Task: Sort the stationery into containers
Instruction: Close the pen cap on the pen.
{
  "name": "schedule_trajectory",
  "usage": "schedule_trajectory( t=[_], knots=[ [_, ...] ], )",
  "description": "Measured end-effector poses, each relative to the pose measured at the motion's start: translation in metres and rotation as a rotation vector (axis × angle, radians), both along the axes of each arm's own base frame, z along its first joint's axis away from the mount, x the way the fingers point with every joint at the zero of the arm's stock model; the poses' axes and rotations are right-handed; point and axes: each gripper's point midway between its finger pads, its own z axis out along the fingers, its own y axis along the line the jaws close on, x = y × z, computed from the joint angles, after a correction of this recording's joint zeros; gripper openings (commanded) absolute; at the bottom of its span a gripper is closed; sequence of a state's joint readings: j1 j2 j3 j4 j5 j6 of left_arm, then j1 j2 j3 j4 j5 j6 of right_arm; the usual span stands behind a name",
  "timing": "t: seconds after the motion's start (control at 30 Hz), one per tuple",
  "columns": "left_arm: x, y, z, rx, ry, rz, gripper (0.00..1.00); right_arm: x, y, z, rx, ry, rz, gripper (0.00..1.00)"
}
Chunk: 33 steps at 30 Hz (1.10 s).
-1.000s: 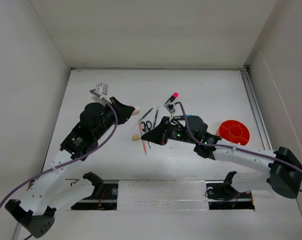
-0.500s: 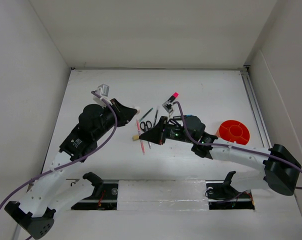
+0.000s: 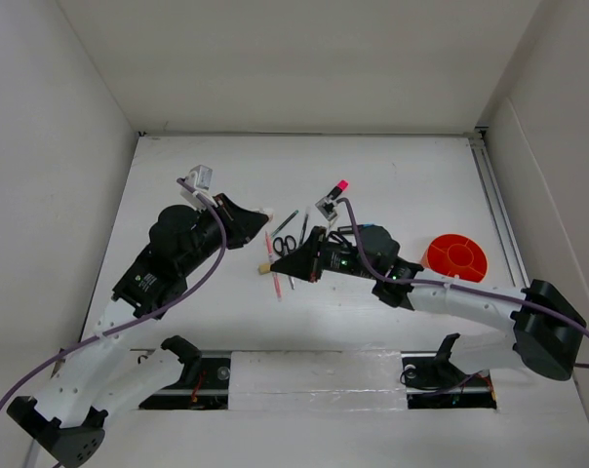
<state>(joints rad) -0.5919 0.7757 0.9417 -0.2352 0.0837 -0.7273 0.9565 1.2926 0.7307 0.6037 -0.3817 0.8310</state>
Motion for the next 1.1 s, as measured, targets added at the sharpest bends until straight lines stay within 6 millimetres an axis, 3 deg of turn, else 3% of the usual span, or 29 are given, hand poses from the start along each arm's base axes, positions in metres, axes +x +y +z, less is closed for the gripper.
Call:
schedule_trajectory(
  t=[0.7, 1.1],
  knots=[
    [-0.007, -0.004, -0.004, -0.006, 0.011, -0.038, 0.00, 0.014, -0.004, -0.002, -0.001, 0.001, -0.032, 0.00],
    [-0.008, -0.003, -0.011, -0.003, 0.013, -0.040, 0.00, 0.010, -0.005, 0.001, 0.004, 0.000, -0.014, 0.00]
  ],
)
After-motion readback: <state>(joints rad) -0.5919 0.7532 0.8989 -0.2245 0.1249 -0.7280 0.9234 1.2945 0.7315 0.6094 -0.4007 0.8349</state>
